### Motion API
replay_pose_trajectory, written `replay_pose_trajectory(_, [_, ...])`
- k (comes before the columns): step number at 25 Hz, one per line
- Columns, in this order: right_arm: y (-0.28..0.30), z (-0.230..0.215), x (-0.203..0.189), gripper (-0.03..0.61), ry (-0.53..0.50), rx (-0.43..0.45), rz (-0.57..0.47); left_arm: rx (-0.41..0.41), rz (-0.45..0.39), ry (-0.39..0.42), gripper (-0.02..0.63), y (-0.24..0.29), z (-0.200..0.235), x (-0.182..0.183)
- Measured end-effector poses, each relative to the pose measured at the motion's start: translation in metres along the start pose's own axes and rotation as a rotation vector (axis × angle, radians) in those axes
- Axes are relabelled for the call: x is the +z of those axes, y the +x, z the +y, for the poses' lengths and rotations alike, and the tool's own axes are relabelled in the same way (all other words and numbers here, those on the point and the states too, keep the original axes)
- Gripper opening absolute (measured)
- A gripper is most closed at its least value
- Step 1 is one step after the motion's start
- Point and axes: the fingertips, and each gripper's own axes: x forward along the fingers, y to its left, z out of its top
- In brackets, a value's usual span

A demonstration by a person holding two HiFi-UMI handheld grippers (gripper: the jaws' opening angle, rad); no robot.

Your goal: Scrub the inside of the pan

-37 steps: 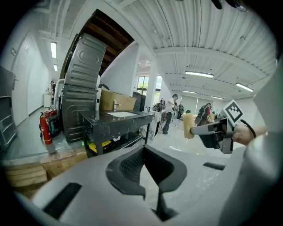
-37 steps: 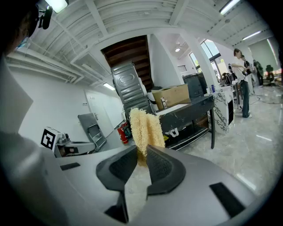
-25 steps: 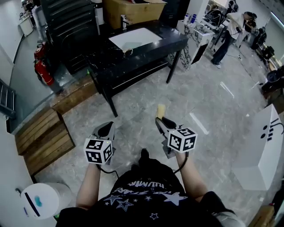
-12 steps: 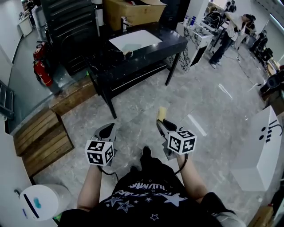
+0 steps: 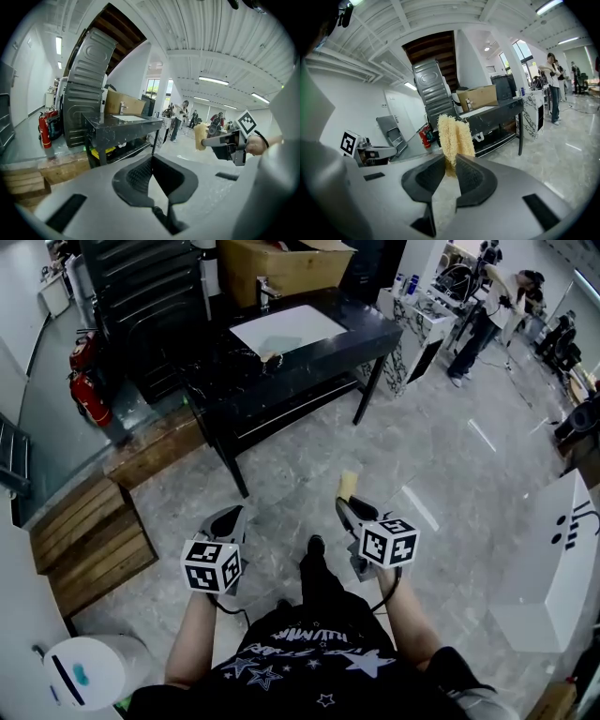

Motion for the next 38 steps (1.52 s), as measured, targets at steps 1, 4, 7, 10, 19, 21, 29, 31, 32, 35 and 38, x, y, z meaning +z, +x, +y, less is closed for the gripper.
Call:
replay_pose_trajectory(1, [0.006,-0.005,0.002,0.069,0.000,0.001,0.006,0.005,0.000,0.000,0.008,0.006,0.003,0.003])
replay_pose_trajectory(4, [0.029,-0.024,0.014,0.069,0.001,0.008,0.011,0.020,0.001,0.000,0.008,0.029,0.015,0.017])
replay_pose_trajectory(7, [0.057,-0.045,0.034,0.069,0.012,0.020,0.008,0.036,0.007,0.008,0.009,0.057,0.030,0.032])
replay_pose_trajectory(10, [0.086,-0.070,0.053,0.069,0.021,0.032,0.019,0.061,0.014,-0.007,0.008,0.091,0.046,0.048])
replay_pose_trajectory(19, [0.161,-0.147,0.121,0.069,0.024,0.064,0.035,0.100,0.027,-0.028,0.009,0.193,0.070,0.102])
replay_pose_trajectory(21, [0.173,-0.162,0.132,0.069,0.027,0.076,0.041,0.107,0.036,-0.029,0.008,0.212,0.071,0.110])
replay_pose_trajectory(29, [0.210,-0.218,0.169,0.069,0.034,0.123,0.057,0.154,0.045,-0.032,0.008,0.274,0.074,0.140])
replay_pose_trajectory(31, [0.218,-0.227,0.175,0.069,0.030,0.138,0.062,0.165,0.042,-0.031,0.008,0.285,0.073,0.146])
replay_pose_trajectory(32, [0.222,-0.231,0.178,0.069,0.028,0.143,0.066,0.169,0.041,-0.030,0.009,0.290,0.073,0.149])
replay_pose_trajectory(35, [0.234,-0.236,0.181,0.069,0.029,0.159,0.075,0.177,0.040,-0.030,0.008,0.300,0.073,0.154])
replay_pose_trajectory(38, [0.243,-0.232,0.182,0.069,0.020,0.186,0.086,0.184,0.039,-0.037,0.008,0.305,0.078,0.157])
